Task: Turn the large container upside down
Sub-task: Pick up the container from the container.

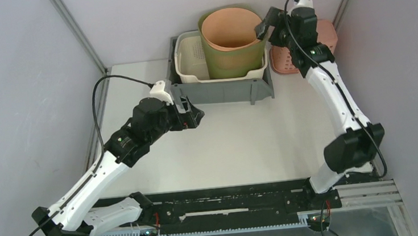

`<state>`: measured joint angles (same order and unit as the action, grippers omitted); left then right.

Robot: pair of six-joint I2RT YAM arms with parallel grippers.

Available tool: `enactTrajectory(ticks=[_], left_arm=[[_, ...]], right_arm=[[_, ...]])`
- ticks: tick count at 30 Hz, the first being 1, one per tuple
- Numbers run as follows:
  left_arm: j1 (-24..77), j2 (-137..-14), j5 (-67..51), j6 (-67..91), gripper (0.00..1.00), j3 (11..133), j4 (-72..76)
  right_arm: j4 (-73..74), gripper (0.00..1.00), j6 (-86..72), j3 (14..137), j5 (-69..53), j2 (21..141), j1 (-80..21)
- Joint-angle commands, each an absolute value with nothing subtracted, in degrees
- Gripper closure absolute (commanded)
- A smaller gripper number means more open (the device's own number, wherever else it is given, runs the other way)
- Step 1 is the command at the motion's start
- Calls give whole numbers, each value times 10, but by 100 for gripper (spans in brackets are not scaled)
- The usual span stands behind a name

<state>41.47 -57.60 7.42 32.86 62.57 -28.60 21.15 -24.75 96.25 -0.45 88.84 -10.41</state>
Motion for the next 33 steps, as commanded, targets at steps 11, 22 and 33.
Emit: enactTrajectory(ticks=[11,22,33], left_arm=[[412,-558,77,333,0,591,-296],[412,-553,83,330,0,577,-295],[412,-544,77,332,0,560,-285]], right_arm=[[409,4,-245,1239,-24,1125,-98],[506,8,-248,1329,2,1193,-146],[548,0,-254,1348,10,1188,-181]])
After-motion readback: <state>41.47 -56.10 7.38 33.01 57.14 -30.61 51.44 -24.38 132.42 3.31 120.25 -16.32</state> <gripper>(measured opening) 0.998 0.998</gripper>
